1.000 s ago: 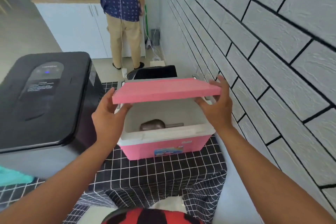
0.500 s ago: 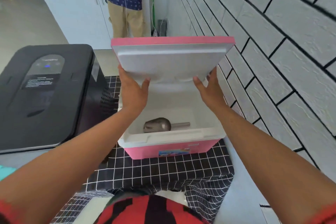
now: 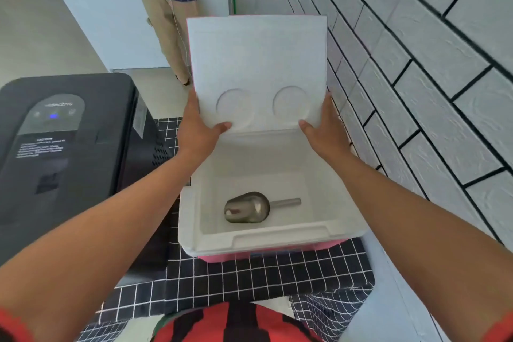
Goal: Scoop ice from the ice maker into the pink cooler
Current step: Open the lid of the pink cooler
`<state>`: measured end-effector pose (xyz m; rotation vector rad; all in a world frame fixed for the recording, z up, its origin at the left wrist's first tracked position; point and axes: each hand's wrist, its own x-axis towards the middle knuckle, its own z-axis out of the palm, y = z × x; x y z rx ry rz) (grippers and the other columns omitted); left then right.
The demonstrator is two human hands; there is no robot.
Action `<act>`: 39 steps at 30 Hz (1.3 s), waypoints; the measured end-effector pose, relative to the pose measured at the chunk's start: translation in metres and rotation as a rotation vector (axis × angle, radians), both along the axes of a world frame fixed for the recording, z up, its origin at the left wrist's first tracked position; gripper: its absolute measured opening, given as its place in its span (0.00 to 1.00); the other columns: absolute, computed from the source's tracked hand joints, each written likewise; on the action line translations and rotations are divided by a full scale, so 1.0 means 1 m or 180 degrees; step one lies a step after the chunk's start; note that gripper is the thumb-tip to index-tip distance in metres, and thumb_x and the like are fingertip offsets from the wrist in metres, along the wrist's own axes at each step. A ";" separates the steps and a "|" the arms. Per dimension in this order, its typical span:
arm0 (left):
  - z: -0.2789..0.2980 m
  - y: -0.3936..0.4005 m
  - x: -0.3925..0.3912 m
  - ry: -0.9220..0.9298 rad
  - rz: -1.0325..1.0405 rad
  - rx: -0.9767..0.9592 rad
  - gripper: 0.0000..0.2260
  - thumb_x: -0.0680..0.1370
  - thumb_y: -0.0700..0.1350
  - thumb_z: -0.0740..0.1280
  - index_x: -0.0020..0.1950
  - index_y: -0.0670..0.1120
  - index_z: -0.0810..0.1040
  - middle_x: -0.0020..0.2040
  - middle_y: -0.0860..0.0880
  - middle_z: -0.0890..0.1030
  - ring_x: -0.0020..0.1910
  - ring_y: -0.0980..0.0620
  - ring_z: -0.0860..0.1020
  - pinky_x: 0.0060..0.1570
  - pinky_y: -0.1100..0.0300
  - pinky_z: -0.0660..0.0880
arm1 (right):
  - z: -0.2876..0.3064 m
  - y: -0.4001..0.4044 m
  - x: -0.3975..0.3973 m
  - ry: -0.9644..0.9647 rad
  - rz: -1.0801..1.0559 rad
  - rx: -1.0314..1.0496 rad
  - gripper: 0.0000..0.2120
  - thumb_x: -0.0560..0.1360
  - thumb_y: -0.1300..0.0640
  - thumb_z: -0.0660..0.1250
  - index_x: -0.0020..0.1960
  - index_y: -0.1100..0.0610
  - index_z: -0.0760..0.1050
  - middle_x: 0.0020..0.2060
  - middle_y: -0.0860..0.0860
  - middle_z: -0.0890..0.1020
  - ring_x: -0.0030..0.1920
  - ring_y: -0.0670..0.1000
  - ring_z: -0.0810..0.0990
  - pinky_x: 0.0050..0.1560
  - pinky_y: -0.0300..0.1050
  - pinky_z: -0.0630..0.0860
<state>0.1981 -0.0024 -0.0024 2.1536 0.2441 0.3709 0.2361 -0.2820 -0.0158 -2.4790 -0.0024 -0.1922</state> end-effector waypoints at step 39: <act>0.077 0.153 -0.219 -0.0560 -0.0478 0.1850 0.14 0.76 0.59 0.66 0.50 0.51 0.83 0.41 0.57 0.77 0.43 0.57 0.76 0.45 0.56 0.76 | 0.047 0.200 -0.189 -0.0222 0.1577 0.0537 0.22 0.72 0.39 0.65 0.63 0.47 0.76 0.60 0.46 0.79 0.61 0.45 0.74 0.62 0.40 0.68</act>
